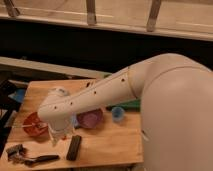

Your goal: Place eraser in tray

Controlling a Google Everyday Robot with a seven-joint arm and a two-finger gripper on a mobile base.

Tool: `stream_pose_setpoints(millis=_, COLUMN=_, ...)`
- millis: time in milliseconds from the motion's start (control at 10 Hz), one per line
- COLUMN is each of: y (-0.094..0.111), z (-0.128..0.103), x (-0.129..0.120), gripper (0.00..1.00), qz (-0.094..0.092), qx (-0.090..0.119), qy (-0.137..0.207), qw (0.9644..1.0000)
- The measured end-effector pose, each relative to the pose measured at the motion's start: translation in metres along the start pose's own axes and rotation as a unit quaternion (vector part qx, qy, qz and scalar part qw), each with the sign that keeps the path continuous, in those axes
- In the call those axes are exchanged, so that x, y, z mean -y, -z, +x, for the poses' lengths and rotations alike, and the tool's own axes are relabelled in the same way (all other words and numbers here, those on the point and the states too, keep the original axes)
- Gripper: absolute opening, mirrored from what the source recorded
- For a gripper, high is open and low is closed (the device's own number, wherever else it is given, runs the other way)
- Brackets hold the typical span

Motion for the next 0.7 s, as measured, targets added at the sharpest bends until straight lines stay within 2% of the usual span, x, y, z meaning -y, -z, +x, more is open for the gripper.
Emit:
stream_pose_setpoints(millis=200, y=-0.0164, z=-0.0008, x=0.0096, gripper=0.65, qz=0.010, qx=-0.007, qy=-0.009, qw=0.9999)
stream_pose_setpoints(millis=500, y=-0.0158, z=-0.0013, x=0.0070, gripper=0.65, qz=0.007, qx=-0.006, qy=-0.009, qw=0.9999)
stream_pose_setpoints(millis=700, y=-0.0166, z=-0.0017, x=0.0093, gripper=0.65, qz=0.012, qx=-0.008, qy=-0.015, qw=0.9998)
